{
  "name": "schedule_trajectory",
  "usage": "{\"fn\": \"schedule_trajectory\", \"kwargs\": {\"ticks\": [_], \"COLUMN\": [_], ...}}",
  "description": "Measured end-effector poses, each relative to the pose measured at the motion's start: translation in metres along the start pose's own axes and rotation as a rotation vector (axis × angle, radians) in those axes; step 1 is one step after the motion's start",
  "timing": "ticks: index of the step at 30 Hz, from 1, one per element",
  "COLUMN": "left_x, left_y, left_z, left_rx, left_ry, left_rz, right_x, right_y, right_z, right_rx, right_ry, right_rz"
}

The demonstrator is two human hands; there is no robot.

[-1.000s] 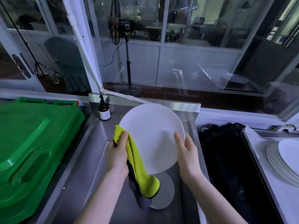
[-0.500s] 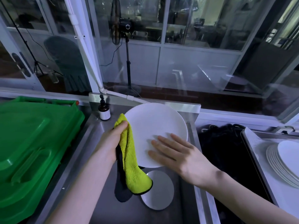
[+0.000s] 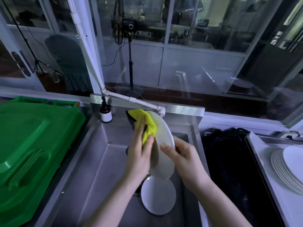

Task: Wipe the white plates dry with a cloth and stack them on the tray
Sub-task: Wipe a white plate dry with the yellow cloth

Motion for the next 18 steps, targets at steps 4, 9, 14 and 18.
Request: {"fn": "schedule_trajectory", "kwargs": {"ticks": [4,9,14,18], "left_x": [0.006,-0.007,-0.002,0.001], "left_y": [-0.013,0.008,-0.004,-0.007], "left_z": [0.005,-0.018,0.002,-0.009], "left_rx": [-0.211,-0.065,-0.21,-0.288], "left_ry": [-0.27,-0.032,-0.259,-0.291], "left_rz": [-0.162,-0.003,-0.231,-0.246], "right_x": [-0.003,0.0,0.001,0.001], "right_y": [0.007,0.01,0.012,0.012], "right_z": [-0.006,0.003,0.002,-0.003], "right_rx": [0.033,-0.04,-0.026,-0.024], "right_ry": [-0.021,-0.091,-0.14,-0.176], "right_rz": [-0.091,-0.143,-0.261,-0.3]}}
Point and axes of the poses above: each hand's wrist, its own z-axis away from the middle knuckle, its own y-axis out of the back of the hand, x = y × z, the point moved 4 cm from there along -z, towards the middle knuckle
